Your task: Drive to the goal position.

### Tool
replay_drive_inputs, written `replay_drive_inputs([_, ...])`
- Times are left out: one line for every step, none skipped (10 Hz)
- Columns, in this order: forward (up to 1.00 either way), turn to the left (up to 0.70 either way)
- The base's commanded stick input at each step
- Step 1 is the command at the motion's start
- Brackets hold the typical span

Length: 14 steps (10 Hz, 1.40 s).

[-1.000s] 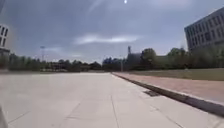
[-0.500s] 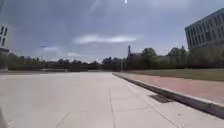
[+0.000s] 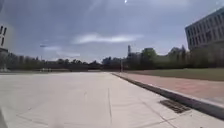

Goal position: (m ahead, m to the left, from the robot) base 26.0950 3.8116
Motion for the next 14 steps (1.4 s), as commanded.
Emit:
replay_drive_inputs([1.00, 0.00])
replay_drive_inputs([1.00, 0.00])
replay_drive_inputs([1.00, 0.00])
replay_drive_inputs([1.00, 0.00])
replay_drive_inputs([1.00, 0.00])
replay_drive_inputs([1.00, 0.00])
replay_drive_inputs([1.00, 0.00])
replay_drive_inputs([1.00, 0.00])
replay_drive_inputs([1.00, 0.00])
replay_drive_inputs([1.00, 0.00])
replay_drive_inputs([1.00, 0.00])
replay_drive_inputs([1.00, 0.00])
replay_drive_inputs([1.00, 0.00])
replay_drive_inputs([1.00, 0.00])
